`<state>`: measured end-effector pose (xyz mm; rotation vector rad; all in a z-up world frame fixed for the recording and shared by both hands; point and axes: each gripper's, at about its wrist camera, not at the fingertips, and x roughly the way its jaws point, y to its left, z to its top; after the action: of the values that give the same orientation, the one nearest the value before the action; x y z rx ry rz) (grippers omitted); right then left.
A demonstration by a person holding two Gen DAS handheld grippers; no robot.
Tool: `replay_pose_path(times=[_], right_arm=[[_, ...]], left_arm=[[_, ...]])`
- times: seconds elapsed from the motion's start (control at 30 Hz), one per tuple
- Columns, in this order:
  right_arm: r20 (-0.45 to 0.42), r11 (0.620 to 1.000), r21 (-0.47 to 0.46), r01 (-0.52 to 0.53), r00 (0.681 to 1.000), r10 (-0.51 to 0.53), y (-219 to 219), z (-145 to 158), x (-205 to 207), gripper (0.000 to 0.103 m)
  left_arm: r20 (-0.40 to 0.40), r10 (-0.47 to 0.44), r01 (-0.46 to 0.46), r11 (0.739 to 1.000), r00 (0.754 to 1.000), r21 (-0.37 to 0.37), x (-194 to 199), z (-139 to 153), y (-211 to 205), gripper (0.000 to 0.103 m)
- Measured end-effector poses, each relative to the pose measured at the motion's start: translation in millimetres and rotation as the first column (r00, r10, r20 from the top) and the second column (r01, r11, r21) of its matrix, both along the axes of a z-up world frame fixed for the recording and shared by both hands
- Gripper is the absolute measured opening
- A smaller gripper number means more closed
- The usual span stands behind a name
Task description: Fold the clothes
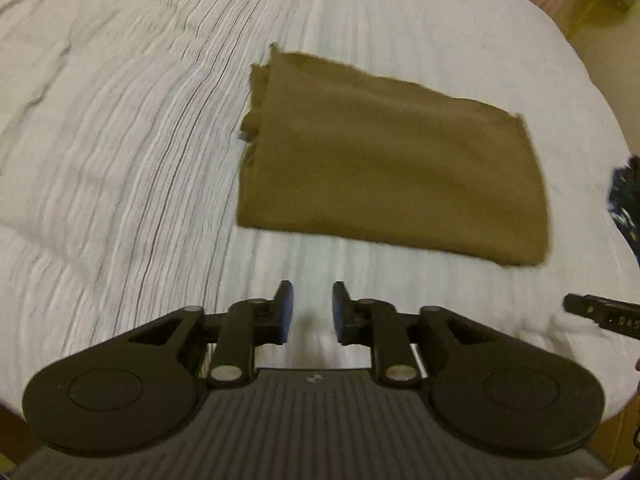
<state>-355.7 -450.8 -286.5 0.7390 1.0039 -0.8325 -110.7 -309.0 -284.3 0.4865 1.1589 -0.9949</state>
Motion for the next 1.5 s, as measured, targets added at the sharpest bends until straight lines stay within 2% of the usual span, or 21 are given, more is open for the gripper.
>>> replay_pose_path(times=[0.1,0.27,0.37,0.57,0.8,1.5], right_arm=[[0.015,0.998,0.031,-0.049,0.999,0.048,22.6,30.8,-14.6,0.049],[0.037,0.998,-0.001,-0.058,0.998,0.058,56.1,72.6,-33.3,0.049],[0.064,0.998,-0.011,-0.058,0.996,0.058,67.9,91.6,-39.9,0.049],[0.08,0.993,-0.059,-0.107,0.991,0.111,80.3,116.1,-43.9,0.049],[0.091,0.99,-0.068,-0.123,0.987,0.129,93.2,122.2,-47.9,0.049],[0.084,0.988,-0.073,-0.139,0.986,0.145,99.8,129.5,-60.3,0.049]], left_arm=[[0.035,-0.001,0.002,1.0,0.999,-0.016,-22.0,39.1,14.1,0.029],[0.103,-0.006,0.011,0.999,0.995,-0.048,-56.1,89.0,35.9,0.032],[0.133,-0.001,0.009,0.998,0.991,-0.064,-70.5,110.9,45.8,0.035],[0.18,0.004,0.01,0.997,0.984,-0.081,-98.8,137.0,63.9,0.038],[0.217,0.022,-0.002,0.996,0.976,-0.089,-115.0,153.1,79.6,0.041],[0.235,0.001,0.017,0.997,0.972,-0.072,-135.9,157.8,76.6,0.042]])
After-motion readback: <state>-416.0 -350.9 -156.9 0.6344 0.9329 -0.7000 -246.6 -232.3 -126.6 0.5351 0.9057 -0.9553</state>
